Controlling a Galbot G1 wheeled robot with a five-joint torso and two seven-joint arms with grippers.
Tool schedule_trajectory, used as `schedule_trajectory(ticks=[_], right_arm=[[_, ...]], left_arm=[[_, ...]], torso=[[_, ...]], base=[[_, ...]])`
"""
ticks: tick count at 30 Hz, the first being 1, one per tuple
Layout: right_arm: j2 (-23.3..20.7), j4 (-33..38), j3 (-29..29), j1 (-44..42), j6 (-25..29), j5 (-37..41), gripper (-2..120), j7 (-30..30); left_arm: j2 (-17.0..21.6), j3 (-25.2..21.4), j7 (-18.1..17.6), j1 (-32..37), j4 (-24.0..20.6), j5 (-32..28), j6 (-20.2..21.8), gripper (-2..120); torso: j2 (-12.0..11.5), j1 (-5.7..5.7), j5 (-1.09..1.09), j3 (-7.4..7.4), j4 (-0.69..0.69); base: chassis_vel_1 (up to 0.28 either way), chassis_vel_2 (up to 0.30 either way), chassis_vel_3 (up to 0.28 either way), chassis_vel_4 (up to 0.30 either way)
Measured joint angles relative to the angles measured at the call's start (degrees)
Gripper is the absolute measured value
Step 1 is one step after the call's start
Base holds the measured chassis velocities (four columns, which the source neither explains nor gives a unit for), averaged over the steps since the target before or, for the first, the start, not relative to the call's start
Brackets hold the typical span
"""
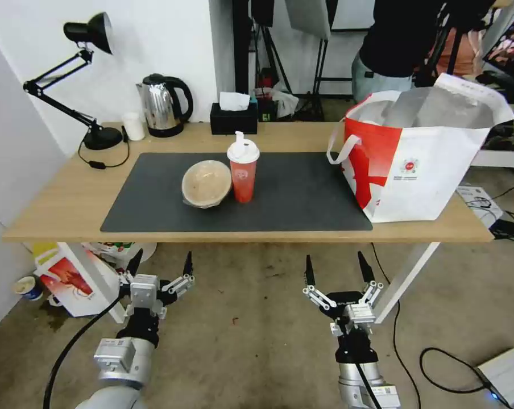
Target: Pick up the trash from the table and place it into the takeout bag.
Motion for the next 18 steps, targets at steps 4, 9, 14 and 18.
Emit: schedule_trajectory(ticks=[4, 9, 14, 18], right_arm=[[0.2, 0.1, -0.4, -0.4, -0.2, 0.0, 100, 0.0], [0.5, -0.4, -0.4, -0.5, 0.1, -0.6, 100, -0.1], [0.2, 0.0, 0.7, -0.8, 1.2, -1.7, 100, -0.5], [-1.7, 3.2, 1.4, -3.0, 1.2, -1.7, 100, -0.8]], left_arm=[[0.0, 0.0, 0.0, 0.0, 0.0, 0.0, 0.0, 100], [0.0, 0.0, 0.0, 0.0, 0.0, 0.0, 0.0, 100], [0.0, 0.0, 0.0, 0.0, 0.0, 0.0, 0.0, 100], [0.0, 0.0, 0.0, 0.0, 0.0, 0.0, 0.0, 100]], torso=[[0.0, 0.0, 0.0, 0.0, 0.0], [0.0, 0.0, 0.01, 0.0, 0.0], [0.0, 0.0, 0.01, 0.0, 0.01], [0.0, 0.0, 0.01, 0.0, 0.01]], base=[[0.0, 0.0, 0.0, 0.0], [0.0, 0.0, 0.0, 0.0], [0.0, 0.0, 0.0, 0.0], [0.0, 0.0, 0.0, 0.0]])
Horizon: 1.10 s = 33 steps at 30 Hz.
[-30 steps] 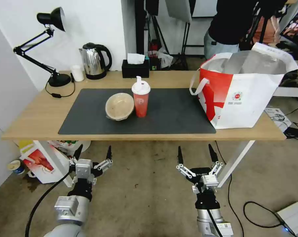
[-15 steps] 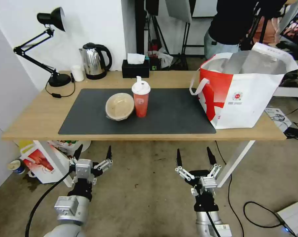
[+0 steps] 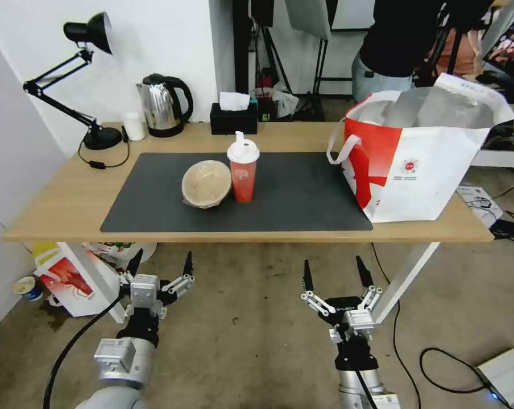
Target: Pick up the trash from the table and place it into the takeout bag.
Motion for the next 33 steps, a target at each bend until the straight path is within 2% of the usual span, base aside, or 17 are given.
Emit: schedule_trajectory(ticks=[2, 11, 20, 23, 24, 27, 28, 32, 33], right_arm=[[-2.7, 5.1, 1.4, -2.6, -0.1, -0.2, 100, -0.4], [-8.9, 16.6, 5.2, -6.0, -4.9, 0.4, 100, 1.1], [-12.1, 19.0, 5.6, -1.8, -7.7, 6.8, 100, -0.5], [-14.6, 17.8, 5.0, 3.8, -7.9, 13.3, 100, -3.1], [-14.6, 17.8, 5.0, 3.8, -7.9, 13.3, 100, -3.1], [-17.4, 15.4, 3.4, 14.2, -8.8, 24.2, 100, -8.5], [-17.4, 15.4, 3.4, 14.2, -8.8, 24.2, 100, -8.5], [-19.6, 13.7, 0.1, 23.1, -10.6, 38.2, 100, -16.0], [-19.6, 13.7, 0.1, 23.1, -10.6, 38.2, 100, -16.0]], left_arm=[[0.0, 0.0, 0.0, 0.0, 0.0, 0.0, 0.0, 100], [0.0, 0.0, 0.0, 0.0, 0.0, 0.0, 0.0, 100], [0.0, 0.0, 0.0, 0.0, 0.0, 0.0, 0.0, 100], [0.0, 0.0, 0.0, 0.0, 0.0, 0.0, 0.0, 100], [0.0, 0.0, 0.0, 0.0, 0.0, 0.0, 0.0, 100], [0.0, 0.0, 0.0, 0.0, 0.0, 0.0, 0.0, 100], [0.0, 0.0, 0.0, 0.0, 0.0, 0.0, 0.0, 100], [0.0, 0.0, 0.0, 0.0, 0.0, 0.0, 0.0, 100], [0.0, 0.0, 0.0, 0.0, 0.0, 0.0, 0.0, 100]], torso=[[0.0, 0.0, -0.01, 0.0, 0.0], [0.0, 0.0, -0.01, 0.0, 0.0], [0.0, 0.0, 0.01, 0.0, 0.0], [0.0, 0.0, 0.01, 0.0, 0.0], [0.0, 0.0, 0.01, 0.0, 0.0], [0.0, 0.0, 0.01, 0.0, 0.02], [0.0, 0.0, 0.01, 0.0, 0.02], [0.0, 0.02, -0.01, 0.01, 0.0], [0.0, 0.02, -0.01, 0.01, 0.0]], base=[[0.0, 0.0, 0.0, 0.0], [0.0, 0.0, 0.0, 0.0], [0.0, 0.0, 0.0, 0.0], [0.0, 0.0, 0.0, 0.0], [0.0, 0.0, 0.0, 0.0], [0.0, 0.0, 0.0, 0.0], [0.0, 0.0, 0.0, 0.0], [0.0, 0.0, 0.0, 0.0], [0.0, 0.0, 0.0, 0.0]])
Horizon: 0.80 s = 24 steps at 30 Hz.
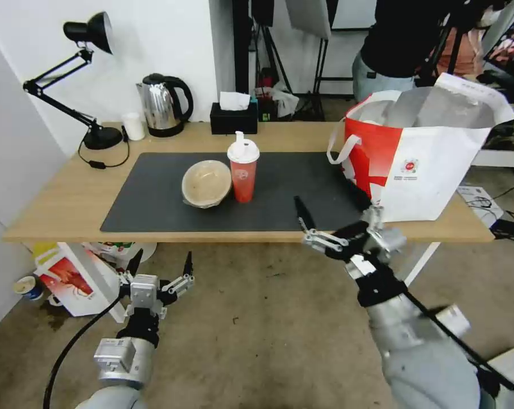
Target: Pick up the trash from the table and place it into the takeout bag.
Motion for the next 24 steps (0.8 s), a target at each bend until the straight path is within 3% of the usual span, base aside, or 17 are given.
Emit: schedule_trajectory(ticks=[5, 9, 24], right_arm=[[-2.9, -1.5, -4.1, 8.0, -2.0, 10.5, 100, -5.4], [-3.5, -2.2, -6.5, 12.2, -2.3, 16.2, 100, -6.2], [-3.4, -3.7, -11.1, 18.6, -5.5, 19.6, 100, -4.8]], left_arm=[[0.0, 0.0, 0.0, 0.0, 0.0, 0.0, 0.0, 100], [0.0, 0.0, 0.0, 0.0, 0.0, 0.0, 0.0, 100], [0.0, 0.0, 0.0, 0.0, 0.0, 0.0, 0.0, 100]], torso=[[0.0, 0.0, -0.01, 0.0, 0.0], [0.0, -0.01, 0.0, -0.01, 0.01], [0.0, -0.02, 0.0, -0.01, 0.01]], base=[[0.0, 0.0, 0.0, 0.0], [0.0, 0.0, 0.0, 0.0], [0.0, 0.0, 0.0, 0.0]])
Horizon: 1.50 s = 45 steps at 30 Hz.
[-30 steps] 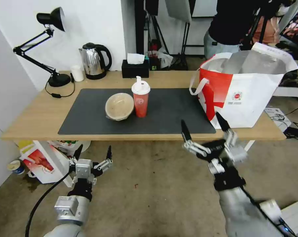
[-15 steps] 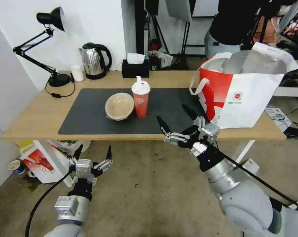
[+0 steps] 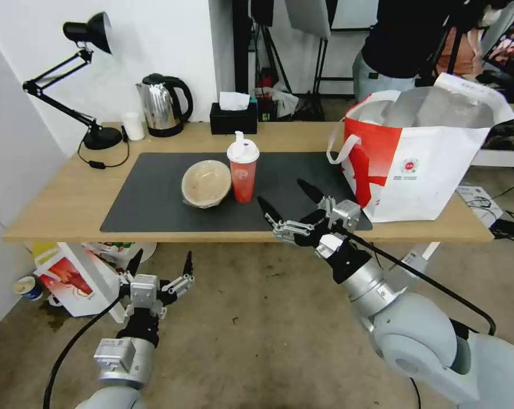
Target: Pick up the trash from the table and place it into the takeout bag.
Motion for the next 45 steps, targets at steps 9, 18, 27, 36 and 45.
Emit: schedule_trajectory(ticks=[9, 18, 27, 36, 45], right_arm=[[1.4, -4.1, -3.8, 6.1, -4.4, 0.7, 100, 5.5], [2.7, -7.8, -5.9, 11.0, -8.8, 4.1, 100, 8.7], [4.1, -10.7, -8.6, 16.0, -11.1, 9.3, 100, 9.4], [5.9, -15.1, -12.1, 22.7, -12.4, 12.1, 100, 9.9], [7.1, -18.7, -14.2, 25.7, -13.1, 12.7, 100, 9.4]], left_arm=[[0.0, 0.0, 0.0, 0.0, 0.0, 0.0, 0.0, 100], [0.0, 0.0, 0.0, 0.0, 0.0, 0.0, 0.0, 100], [0.0, 0.0, 0.0, 0.0, 0.0, 0.0, 0.0, 100], [0.0, 0.0, 0.0, 0.0, 0.0, 0.0, 0.0, 100], [0.0, 0.0, 0.0, 0.0, 0.0, 0.0, 0.0, 100]], torso=[[0.0, 0.0, 0.0, 0.0, 0.0], [0.0, 0.0, 0.0, -0.01, 0.0], [0.0, 0.0, 0.0, 0.0, 0.0], [0.0, 0.0, 0.0, 0.0, 0.0], [0.0, 0.0, 0.0, 0.0, 0.0]], base=[[0.0, 0.0, 0.0, 0.0], [0.0, 0.0, 0.0, 0.0], [0.0, 0.0, 0.0, 0.0], [0.0, 0.0, 0.0, 0.0], [0.0, 0.0, 0.0, 0.0]])
